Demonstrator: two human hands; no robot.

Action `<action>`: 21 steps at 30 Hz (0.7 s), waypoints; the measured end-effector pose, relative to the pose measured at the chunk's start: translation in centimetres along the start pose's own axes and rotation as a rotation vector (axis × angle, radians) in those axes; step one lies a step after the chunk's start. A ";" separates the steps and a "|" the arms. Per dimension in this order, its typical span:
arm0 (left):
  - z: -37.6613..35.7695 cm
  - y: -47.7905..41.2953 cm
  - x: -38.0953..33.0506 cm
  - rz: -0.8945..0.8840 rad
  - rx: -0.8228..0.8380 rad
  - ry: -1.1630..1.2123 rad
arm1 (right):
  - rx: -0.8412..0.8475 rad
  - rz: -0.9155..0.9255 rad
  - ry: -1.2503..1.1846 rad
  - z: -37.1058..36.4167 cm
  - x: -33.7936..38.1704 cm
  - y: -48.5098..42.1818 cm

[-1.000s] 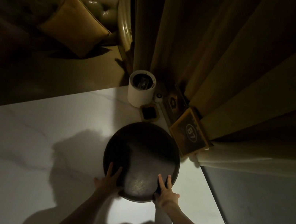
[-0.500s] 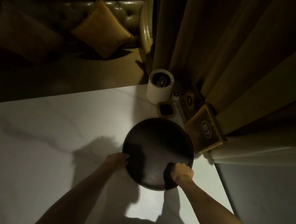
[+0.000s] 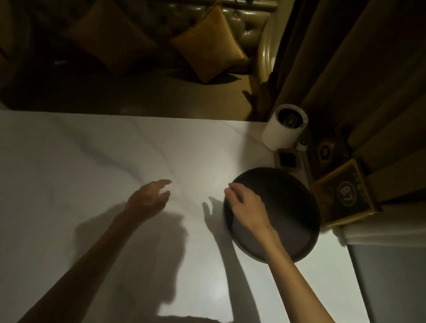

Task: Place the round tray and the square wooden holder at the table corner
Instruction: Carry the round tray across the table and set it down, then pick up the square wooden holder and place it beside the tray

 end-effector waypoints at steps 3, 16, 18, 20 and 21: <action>2.9 2.7 6.4 0.030 -0.011 -0.010 | 0.022 0.063 -0.022 -5.1 4.6 2.2; 12.5 20.3 39.3 0.439 -0.189 0.088 | 0.379 0.261 0.038 -39.3 21.7 8.1; 12.3 23.7 43.8 0.545 -0.175 0.097 | 0.468 0.314 0.050 -44.1 23.8 9.2; 11.8 27.1 47.4 0.634 -0.197 0.164 | 0.554 0.343 0.078 -48.2 25.2 10.6; 11.5 28.7 48.9 0.676 -0.228 0.212 | 0.593 0.346 0.096 -49.9 25.7 11.3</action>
Point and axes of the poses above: each hand's wrist, its own y-axis away from the middle knuckle, its own z-axis out of the back of the hand, x = y × z, the point moved 7 cm from there along -y, towards the middle knuckle, and after that the axes turned 9 degrees about -y, right-handed, at the moved point
